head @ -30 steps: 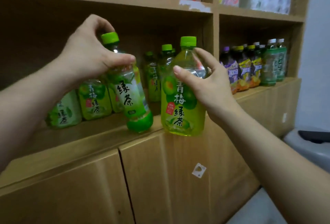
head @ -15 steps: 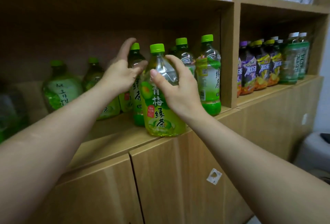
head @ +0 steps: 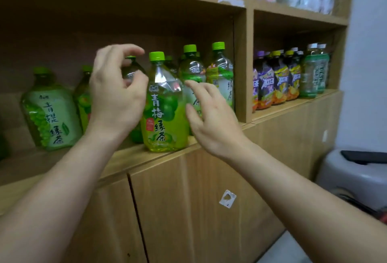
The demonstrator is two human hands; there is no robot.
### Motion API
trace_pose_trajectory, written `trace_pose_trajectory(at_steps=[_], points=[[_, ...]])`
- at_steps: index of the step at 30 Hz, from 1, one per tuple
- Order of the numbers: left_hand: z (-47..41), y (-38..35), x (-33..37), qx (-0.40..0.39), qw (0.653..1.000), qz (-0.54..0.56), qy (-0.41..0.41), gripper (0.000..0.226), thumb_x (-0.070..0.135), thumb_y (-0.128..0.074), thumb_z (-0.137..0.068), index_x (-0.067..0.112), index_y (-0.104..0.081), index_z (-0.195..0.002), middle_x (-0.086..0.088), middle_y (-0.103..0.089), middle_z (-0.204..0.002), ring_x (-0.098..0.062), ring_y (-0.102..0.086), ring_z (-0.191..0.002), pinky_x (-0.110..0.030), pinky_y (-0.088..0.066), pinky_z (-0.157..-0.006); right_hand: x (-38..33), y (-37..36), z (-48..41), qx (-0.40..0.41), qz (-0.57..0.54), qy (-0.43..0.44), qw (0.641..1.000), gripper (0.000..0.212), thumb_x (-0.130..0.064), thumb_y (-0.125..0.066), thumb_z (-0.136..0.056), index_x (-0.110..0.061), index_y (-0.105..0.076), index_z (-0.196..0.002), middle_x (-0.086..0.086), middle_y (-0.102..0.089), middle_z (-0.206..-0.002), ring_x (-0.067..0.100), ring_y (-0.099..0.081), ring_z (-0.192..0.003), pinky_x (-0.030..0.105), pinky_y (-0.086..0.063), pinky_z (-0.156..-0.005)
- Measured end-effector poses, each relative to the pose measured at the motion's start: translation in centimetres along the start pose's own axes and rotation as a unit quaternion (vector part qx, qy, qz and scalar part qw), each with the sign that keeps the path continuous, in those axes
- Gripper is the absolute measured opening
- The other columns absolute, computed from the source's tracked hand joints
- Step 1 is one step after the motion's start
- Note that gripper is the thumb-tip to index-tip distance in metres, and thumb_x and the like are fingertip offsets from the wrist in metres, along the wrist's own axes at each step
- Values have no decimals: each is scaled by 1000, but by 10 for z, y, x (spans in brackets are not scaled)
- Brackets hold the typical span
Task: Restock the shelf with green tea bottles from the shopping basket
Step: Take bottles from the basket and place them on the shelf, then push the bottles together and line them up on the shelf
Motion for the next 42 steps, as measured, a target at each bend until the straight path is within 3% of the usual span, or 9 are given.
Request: trace_pose_trajectory(at_steps=[5, 11, 14, 18, 22, 24, 31, 37, 42], points=[[56, -60, 133, -167, 955, 213, -118, 23, 1, -52, -84, 17, -68, -82, -1, -68, -76, -16, -65, -67, -37, -52, -58, 54, 108, 83, -121, -88, -91, 984, 16, -16, -57, -94, -16, -72, -100, 2, -73, -83, 13, -68, -74, 27, -54, -68], [175, -198, 225, -359, 876, 312, -74, 24, 6, -51, -78, 19, -71, -76, 5, -68, -67, -14, -63, -61, -30, -49, -56, 156, 226, 208, -124, -15, -265, 956, 16, -17, -59, -92, -8, -71, -96, 10, -72, -75, 8, -62, -62, 18, -48, -58], [245, -254, 271, -447, 833, 314, -85, 24, 11, -50, -78, 25, -70, -77, 11, -67, -65, -5, -62, -60, -21, -47, -58, 213, 267, 278, -105, 28, -339, 934, 15, -16, -59, -93, -6, -70, -93, 13, -71, -74, 10, -62, -63, 30, -50, -63], [325, -317, 321, -540, 779, 309, -82, 21, 23, -52, -79, 30, -71, -83, 6, -69, -67, -9, -65, -62, -31, -52, -64, 290, 307, 376, -73, 65, -449, 888, 14, -18, -60, -93, -9, -70, -97, 7, -74, -79, 12, -68, -65, 26, -54, -68], [379, -370, 379, -594, 740, 304, -84, 17, 17, -59, -84, 28, -72, -84, 19, -65, -67, 4, -60, -66, -19, -46, -68, 352, 340, 459, -61, 96, -529, 841, 10, -23, -63, -91, -17, -69, -96, -1, -71, -76, 13, -67, -65, 27, -52, -67], [409, -398, 404, -626, 714, 311, -55, 18, 15, -60, -83, 29, -71, -80, 14, -68, -71, -2, -63, -71, -24, -50, -74, 372, 354, 486, -71, 120, -551, 823, 18, -28, -65, -90, -16, -69, -102, -5, -69, -78, 9, -64, -66, 27, -51, -70], [521, -445, 466, -723, 620, 297, -68, 16, 16, -59, -87, 28, -69, -82, 20, -60, -70, -7, -62, -70, -23, -48, -69, 409, 416, 571, -175, 222, -659, 697, 52, -38, -59, -92, -12, -50, -137, 9, -52, -141, 26, -51, -126, 32, -39, -102], [589, -446, 464, -779, 552, 183, -236, 23, 22, -61, -85, 27, -68, -106, 5, -68, -104, -15, -63, -93, -22, -44, -76, 391, 397, 571, -174, 192, -636, 727, 65, -39, -63, -89, -23, -36, -146, 8, -50, -142, 26, -50, -126, 32, -41, -99], [671, -431, 470, -798, 428, 91, -415, 78, 44, -76, -72, 22, -44, -139, -5, -54, -137, -28, -49, -125, -33, -43, -100, 368, 390, 586, -180, 187, -642, 722, 73, -40, -67, -87, -24, -32, -148, 10, -50, -142, 28, -50, -126, 32, -40, -100]])
Point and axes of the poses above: each hand's wrist, its own z-axis away from the middle knuckle, its own y-axis out of the back of the hand, x = y × z, the point moved 10 cm from there along -z, towards the middle knuckle
